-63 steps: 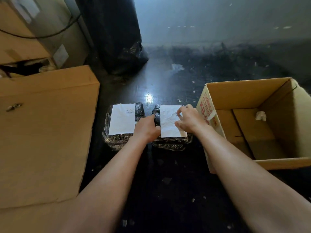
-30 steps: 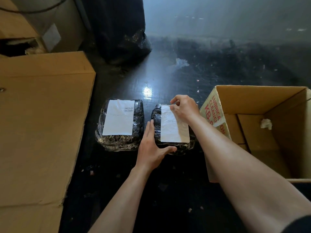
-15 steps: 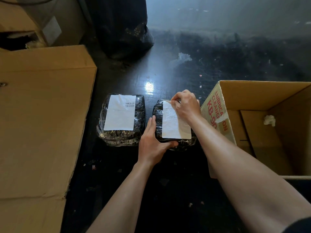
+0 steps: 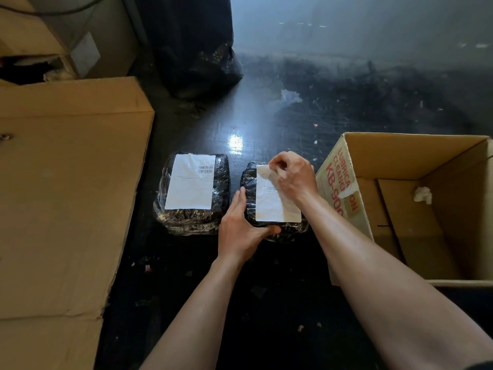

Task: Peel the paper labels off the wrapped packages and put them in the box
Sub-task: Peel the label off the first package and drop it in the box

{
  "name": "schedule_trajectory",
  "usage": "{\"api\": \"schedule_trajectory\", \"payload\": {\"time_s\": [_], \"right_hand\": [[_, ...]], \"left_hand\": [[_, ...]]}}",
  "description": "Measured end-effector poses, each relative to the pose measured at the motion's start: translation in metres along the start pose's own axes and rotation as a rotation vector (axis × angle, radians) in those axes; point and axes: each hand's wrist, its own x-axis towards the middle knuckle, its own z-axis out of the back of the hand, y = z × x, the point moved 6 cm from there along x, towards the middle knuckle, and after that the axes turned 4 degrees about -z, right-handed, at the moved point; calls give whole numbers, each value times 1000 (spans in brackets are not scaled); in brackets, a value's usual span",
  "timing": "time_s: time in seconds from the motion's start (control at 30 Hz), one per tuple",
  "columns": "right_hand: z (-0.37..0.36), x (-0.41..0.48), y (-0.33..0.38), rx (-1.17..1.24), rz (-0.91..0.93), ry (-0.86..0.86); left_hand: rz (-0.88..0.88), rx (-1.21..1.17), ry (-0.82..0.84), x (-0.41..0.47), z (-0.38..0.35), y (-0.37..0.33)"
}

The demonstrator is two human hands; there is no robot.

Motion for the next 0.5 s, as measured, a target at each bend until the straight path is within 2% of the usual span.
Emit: {"api": "schedule_trajectory", "payload": {"time_s": [0.5], "right_hand": [[16, -13, 7, 108, 66, -17]], "left_hand": [[16, -6, -29, -1, -3, 0]]}}
